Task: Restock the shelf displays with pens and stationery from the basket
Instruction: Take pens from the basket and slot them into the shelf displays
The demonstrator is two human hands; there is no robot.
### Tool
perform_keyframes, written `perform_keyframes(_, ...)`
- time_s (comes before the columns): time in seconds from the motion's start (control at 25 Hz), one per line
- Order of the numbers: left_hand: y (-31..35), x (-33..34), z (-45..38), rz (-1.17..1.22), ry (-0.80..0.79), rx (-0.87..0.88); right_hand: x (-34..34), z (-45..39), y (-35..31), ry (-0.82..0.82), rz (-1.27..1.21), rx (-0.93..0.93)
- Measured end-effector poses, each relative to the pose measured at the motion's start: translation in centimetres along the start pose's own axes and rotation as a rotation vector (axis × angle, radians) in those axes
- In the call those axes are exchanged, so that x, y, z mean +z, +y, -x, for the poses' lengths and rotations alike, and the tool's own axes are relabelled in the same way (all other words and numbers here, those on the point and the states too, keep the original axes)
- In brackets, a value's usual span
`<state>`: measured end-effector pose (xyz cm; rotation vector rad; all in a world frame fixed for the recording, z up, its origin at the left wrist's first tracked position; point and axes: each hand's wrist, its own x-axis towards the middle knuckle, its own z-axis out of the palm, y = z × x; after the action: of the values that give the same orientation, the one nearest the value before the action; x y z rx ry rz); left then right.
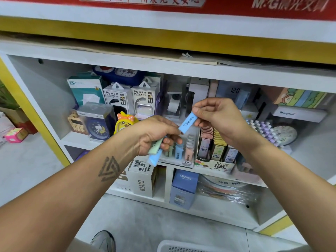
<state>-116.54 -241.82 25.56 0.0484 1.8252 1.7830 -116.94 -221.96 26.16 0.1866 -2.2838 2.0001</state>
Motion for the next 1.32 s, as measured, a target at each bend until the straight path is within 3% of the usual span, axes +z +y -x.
perform_keyframes(0.16,0.1,-0.4,-0.4,0.023,0.102,0.014,-0.7,-0.4,0.3,0.048,0.177,-0.080)
perform_keyframes(0.28,0.0,-0.6,-1.0,0.068,0.240,0.044,-0.6,-0.9,0.9,0.115,0.597,-0.251)
perform_keyframes(0.36,0.0,-0.8,-1.3,0.110,0.295,0.066,0.3,-0.8,1.8,0.038,0.908,-0.343)
perform_keyframes(0.44,0.0,-0.9,-1.4,0.130,0.305,0.076,1.2,-0.7,2.7,-0.059,1.028,-0.382)
perform_keyframes(0.72,0.0,-1.3,-1.4,0.139,0.319,0.080,3.6,-0.5,4.2,-0.231,1.136,-0.353)
perform_keyframes(1.04,0.0,-1.3,-1.3,0.131,0.340,0.080,3.4,-0.3,4.5,-0.173,1.226,-0.385)
perform_keyframes(1.32,0.1,-0.8,-1.2,0.139,0.358,0.089,4.0,-0.5,3.7,-0.273,1.247,-0.201)
